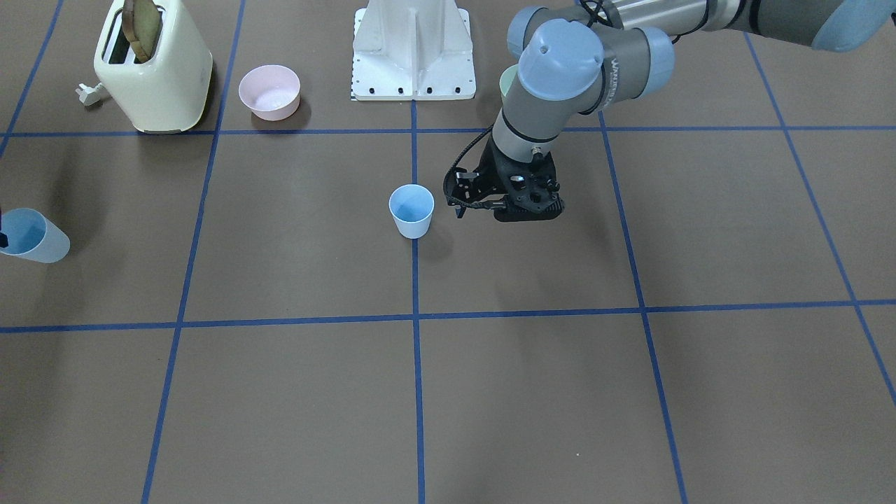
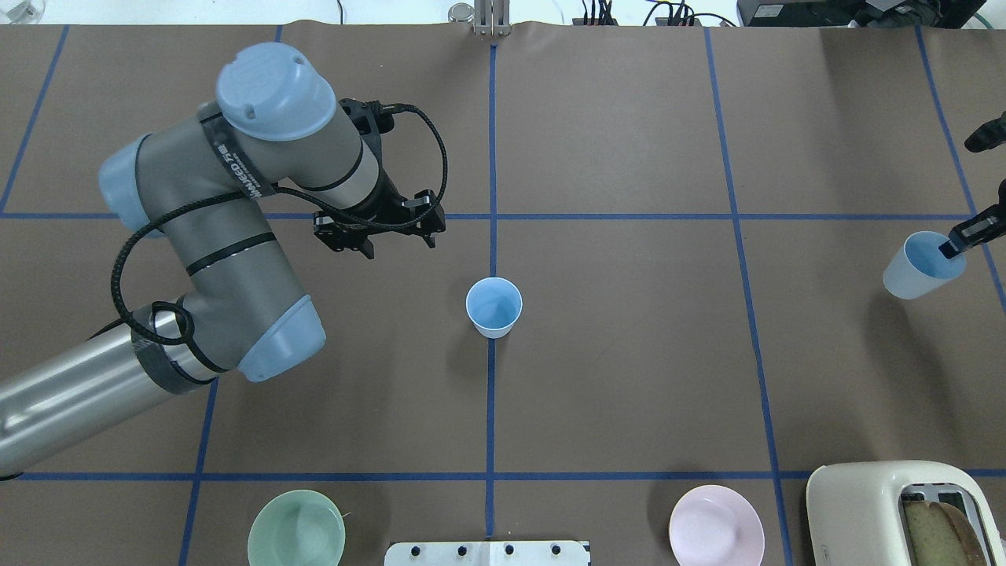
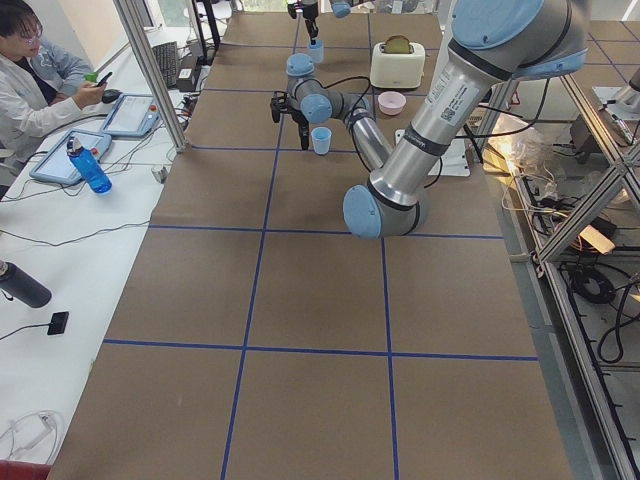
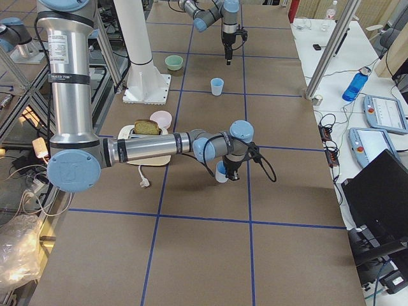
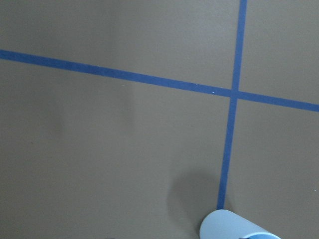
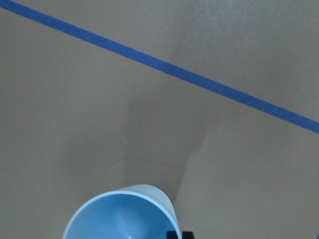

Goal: Stack blue cups with both arms
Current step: 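Raise the left gripper away while the right gripper grasps the other light-blue cup, then carry the held cup over the center cup with the right gripper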

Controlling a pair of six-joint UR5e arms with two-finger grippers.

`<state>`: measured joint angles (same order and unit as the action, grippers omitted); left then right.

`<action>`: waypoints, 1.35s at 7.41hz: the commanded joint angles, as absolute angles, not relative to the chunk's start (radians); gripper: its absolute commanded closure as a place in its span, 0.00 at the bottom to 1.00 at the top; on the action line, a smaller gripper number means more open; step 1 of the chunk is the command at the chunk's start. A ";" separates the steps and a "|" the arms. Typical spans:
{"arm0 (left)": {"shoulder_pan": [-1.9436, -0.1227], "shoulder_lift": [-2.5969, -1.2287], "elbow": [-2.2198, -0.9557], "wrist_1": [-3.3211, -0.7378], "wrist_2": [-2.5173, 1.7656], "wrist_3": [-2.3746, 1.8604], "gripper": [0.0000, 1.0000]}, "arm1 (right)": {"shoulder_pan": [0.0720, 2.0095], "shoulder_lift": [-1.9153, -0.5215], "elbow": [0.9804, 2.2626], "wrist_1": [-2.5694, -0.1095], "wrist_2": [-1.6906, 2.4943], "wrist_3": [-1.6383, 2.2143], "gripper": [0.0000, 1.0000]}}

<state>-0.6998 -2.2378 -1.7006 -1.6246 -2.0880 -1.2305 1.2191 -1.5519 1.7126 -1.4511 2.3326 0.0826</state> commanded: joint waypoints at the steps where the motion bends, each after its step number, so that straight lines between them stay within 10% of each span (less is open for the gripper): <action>1: -0.753 -2.195 -1.718 -1.599 -2.095 -1.123 0.13 | 1.235 -1.446 1.831 -1.694 2.335 0.084 1.00; 10: -0.983 -1.916 -1.743 -1.643 -2.192 -0.612 0.10 | 0.791 -1.042 1.904 -1.720 2.231 0.818 1.00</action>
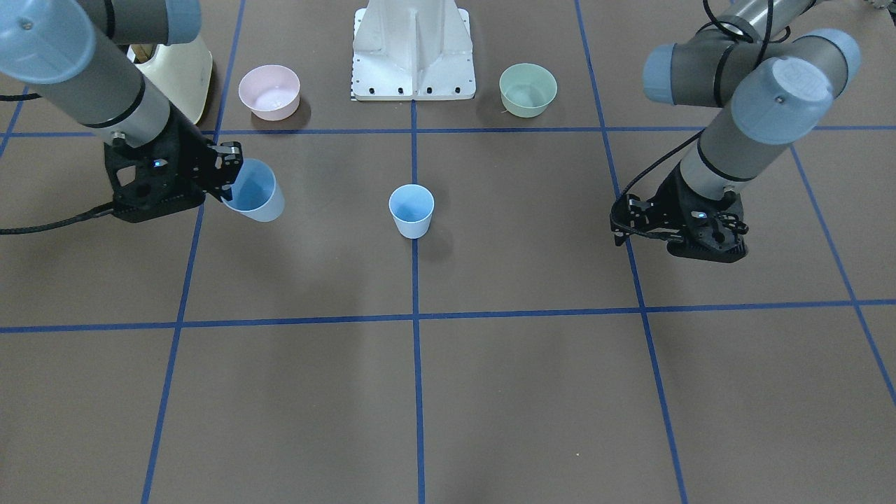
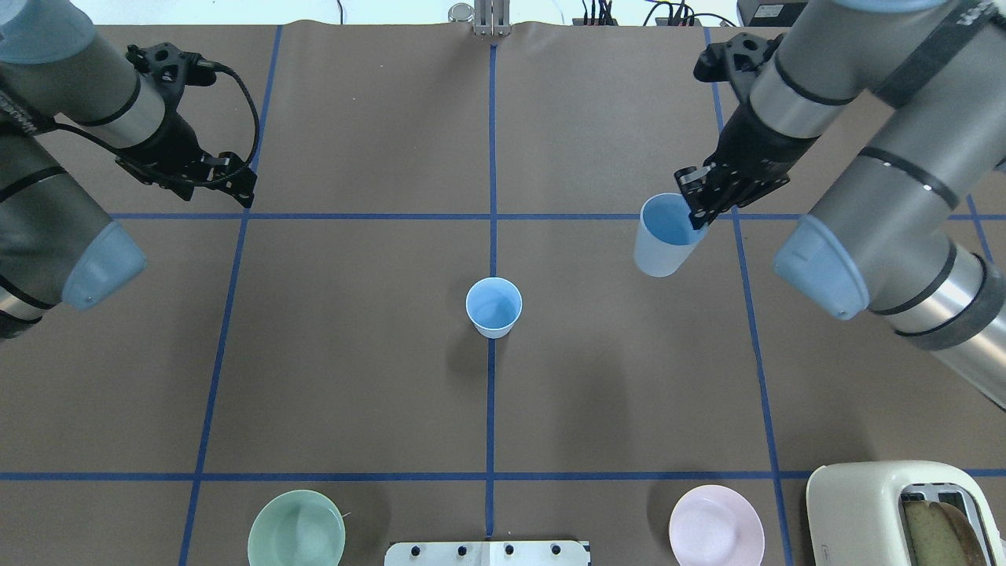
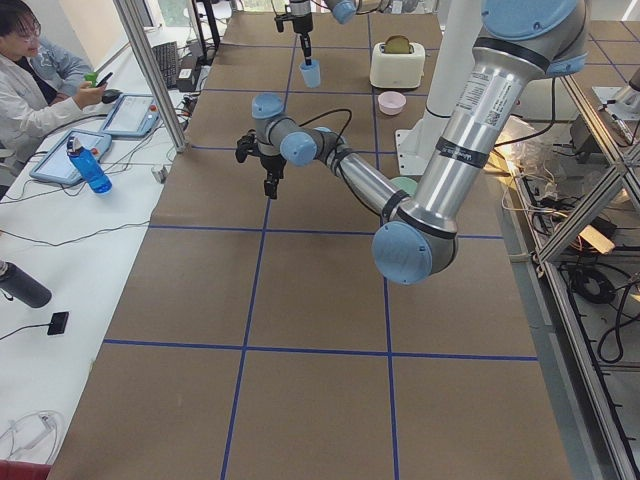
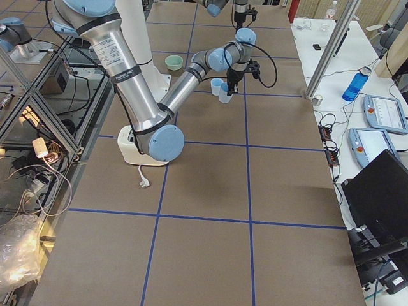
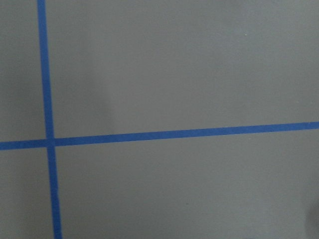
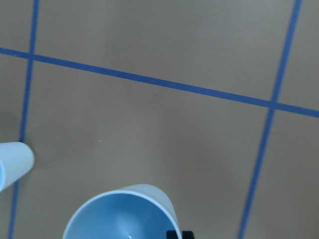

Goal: Stack blue cups with both arms
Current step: 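Carry the held cup over the center cup with the right gripper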

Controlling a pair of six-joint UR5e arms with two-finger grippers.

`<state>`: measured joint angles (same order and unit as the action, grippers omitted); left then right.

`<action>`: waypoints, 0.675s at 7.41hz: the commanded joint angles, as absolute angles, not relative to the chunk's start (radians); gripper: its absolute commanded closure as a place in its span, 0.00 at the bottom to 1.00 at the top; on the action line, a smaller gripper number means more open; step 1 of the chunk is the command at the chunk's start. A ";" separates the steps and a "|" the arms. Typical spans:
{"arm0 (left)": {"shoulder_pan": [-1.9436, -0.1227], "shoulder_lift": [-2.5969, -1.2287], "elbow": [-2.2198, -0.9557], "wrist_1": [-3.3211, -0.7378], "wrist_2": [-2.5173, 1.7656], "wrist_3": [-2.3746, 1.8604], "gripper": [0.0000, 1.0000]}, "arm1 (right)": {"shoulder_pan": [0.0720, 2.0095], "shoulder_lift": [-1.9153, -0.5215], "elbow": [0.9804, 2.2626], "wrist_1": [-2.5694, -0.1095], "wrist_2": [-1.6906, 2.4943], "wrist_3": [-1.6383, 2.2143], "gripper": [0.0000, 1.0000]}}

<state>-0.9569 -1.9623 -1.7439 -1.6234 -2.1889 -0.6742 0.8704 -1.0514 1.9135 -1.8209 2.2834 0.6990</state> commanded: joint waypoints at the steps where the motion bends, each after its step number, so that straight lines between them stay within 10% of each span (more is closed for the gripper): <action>1: -0.986 -1.872 -1.738 -1.699 -2.192 -0.609 0.09 | 0.760 -1.019 1.904 -1.695 2.214 0.868 1.00; 5: -0.989 -1.801 -1.736 -1.776 -2.194 -0.603 0.08 | 0.635 -0.899 1.878 -1.694 2.111 1.028 1.00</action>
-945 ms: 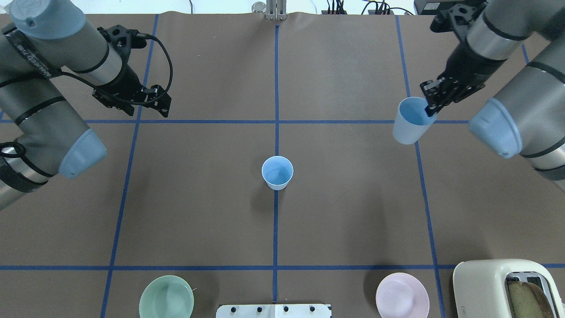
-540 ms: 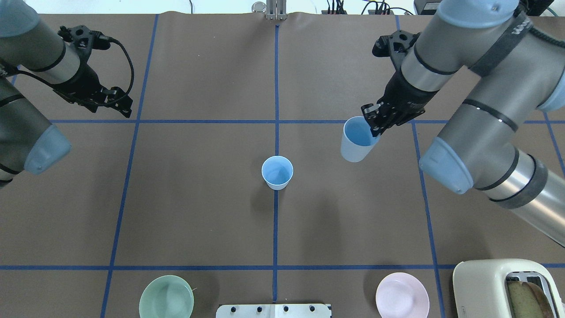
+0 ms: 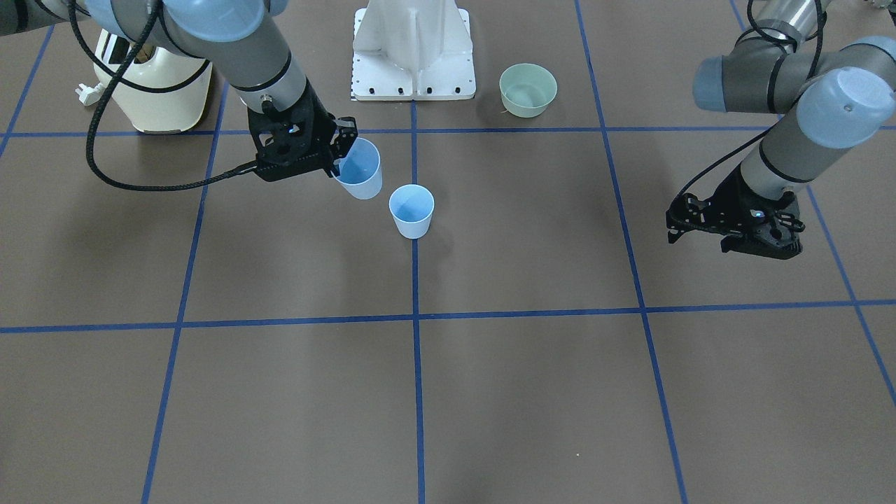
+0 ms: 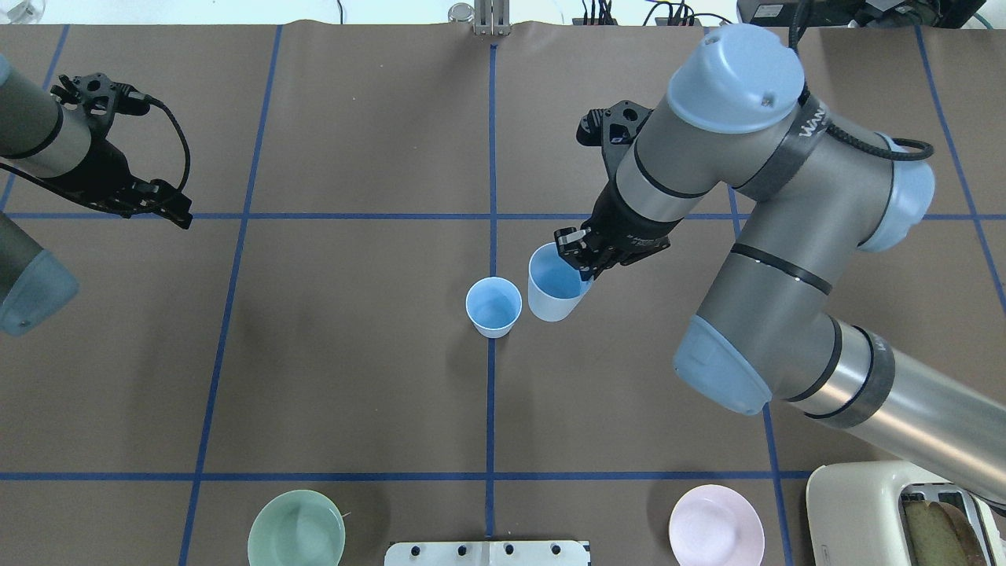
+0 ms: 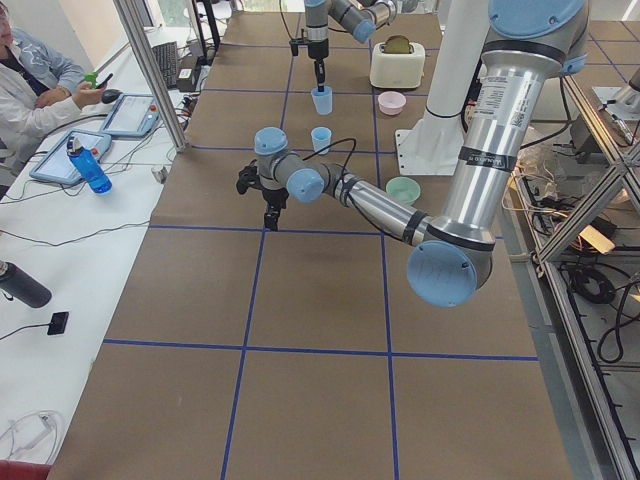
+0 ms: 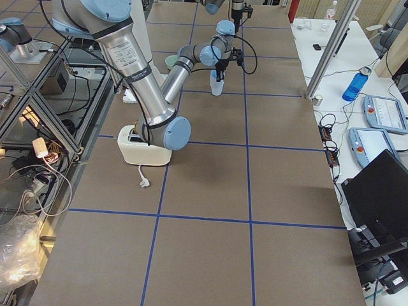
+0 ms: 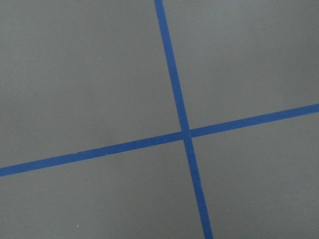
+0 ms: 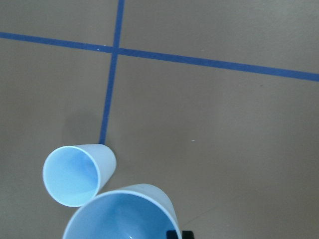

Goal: Stack blue cups with both arms
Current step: 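Carry the held cup over the center cup with the right gripper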

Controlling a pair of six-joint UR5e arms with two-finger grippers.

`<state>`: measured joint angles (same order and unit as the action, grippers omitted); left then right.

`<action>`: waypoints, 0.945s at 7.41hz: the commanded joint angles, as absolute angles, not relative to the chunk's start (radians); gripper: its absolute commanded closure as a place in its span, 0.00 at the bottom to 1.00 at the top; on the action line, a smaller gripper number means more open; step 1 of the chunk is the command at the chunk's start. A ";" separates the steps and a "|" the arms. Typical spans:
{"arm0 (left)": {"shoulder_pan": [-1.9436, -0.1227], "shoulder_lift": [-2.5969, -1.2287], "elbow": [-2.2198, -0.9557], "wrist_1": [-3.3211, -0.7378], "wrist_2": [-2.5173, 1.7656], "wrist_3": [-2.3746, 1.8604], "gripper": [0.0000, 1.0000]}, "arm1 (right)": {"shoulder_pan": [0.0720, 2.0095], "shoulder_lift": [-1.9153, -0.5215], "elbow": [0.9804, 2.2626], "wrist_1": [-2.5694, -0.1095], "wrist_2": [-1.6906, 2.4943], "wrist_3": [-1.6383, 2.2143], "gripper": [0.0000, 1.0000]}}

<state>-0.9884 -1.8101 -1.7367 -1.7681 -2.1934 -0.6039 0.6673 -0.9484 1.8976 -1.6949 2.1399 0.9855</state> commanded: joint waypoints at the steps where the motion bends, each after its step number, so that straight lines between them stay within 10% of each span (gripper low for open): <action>1: -0.989 -1.801 -1.736 -1.776 -2.194 -0.603 0.08 | 0.614 -0.862 1.841 -1.694 2.086 1.046 1.00; 7: -0.994 -1.801 -1.736 -1.775 -2.194 -0.603 0.07 | 0.604 -0.802 1.744 -1.686 2.042 1.029 1.00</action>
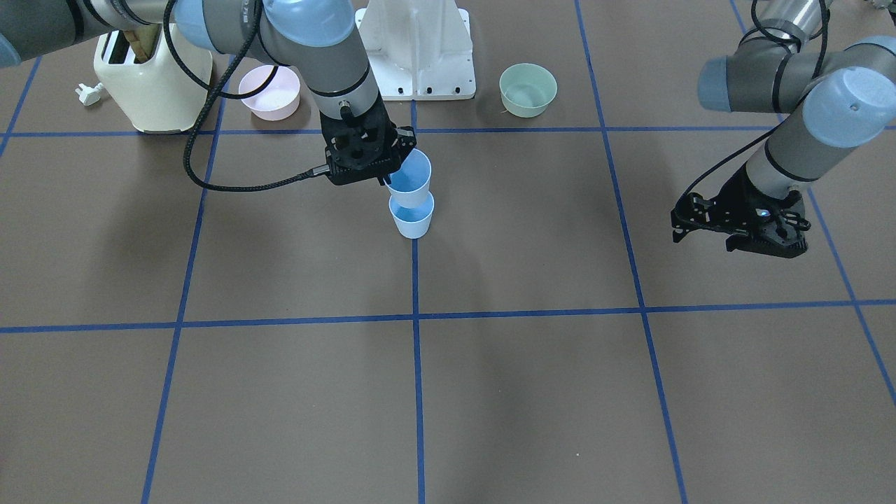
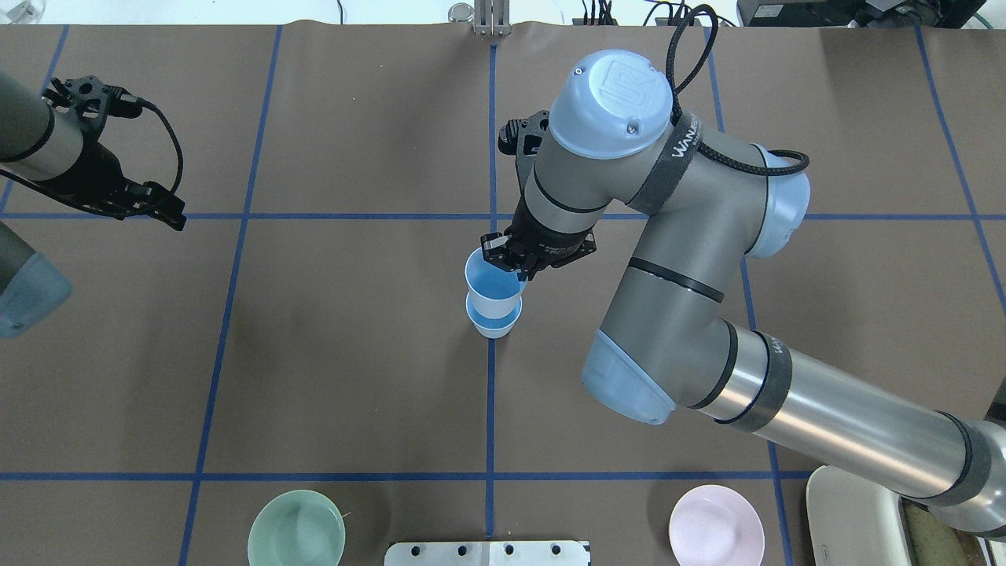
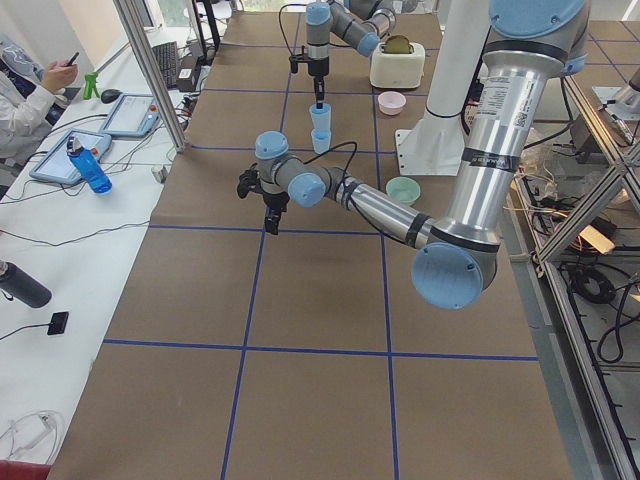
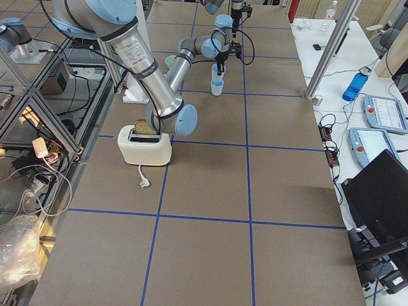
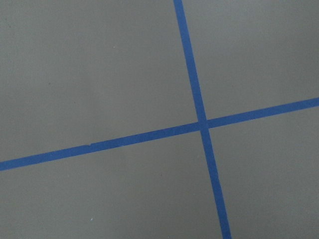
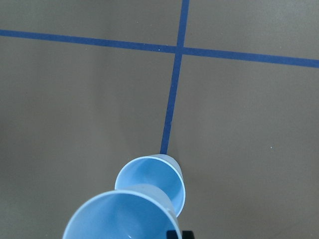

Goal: Stack blue cups with both arms
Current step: 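Carry the held cup over the center cup with the right gripper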

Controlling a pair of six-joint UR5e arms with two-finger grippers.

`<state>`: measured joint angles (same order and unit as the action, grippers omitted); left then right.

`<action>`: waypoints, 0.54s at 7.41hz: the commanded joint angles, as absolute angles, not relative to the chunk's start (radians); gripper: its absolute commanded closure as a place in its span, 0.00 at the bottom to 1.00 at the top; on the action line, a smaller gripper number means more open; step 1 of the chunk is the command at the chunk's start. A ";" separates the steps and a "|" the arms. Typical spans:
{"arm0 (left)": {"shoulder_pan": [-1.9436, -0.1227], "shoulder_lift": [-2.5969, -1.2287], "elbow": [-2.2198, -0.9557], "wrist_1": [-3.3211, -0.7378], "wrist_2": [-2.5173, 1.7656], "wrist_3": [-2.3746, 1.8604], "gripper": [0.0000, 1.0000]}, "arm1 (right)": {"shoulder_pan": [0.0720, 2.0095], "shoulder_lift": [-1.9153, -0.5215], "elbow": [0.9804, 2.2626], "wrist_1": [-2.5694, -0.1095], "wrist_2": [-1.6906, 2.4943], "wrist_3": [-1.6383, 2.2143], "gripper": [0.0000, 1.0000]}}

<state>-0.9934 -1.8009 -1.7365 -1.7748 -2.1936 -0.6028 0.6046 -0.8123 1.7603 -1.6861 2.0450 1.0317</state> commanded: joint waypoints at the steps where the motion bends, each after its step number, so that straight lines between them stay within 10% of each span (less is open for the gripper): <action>1: -0.994 -1.801 -1.736 -1.775 -2.194 -0.603 0.07 | 0.600 -0.807 1.743 -1.686 2.042 1.026 1.00; 4: -0.994 -1.801 -1.736 -1.775 -2.194 -0.603 0.07 | 0.592 -0.804 1.723 -1.686 2.025 1.022 1.00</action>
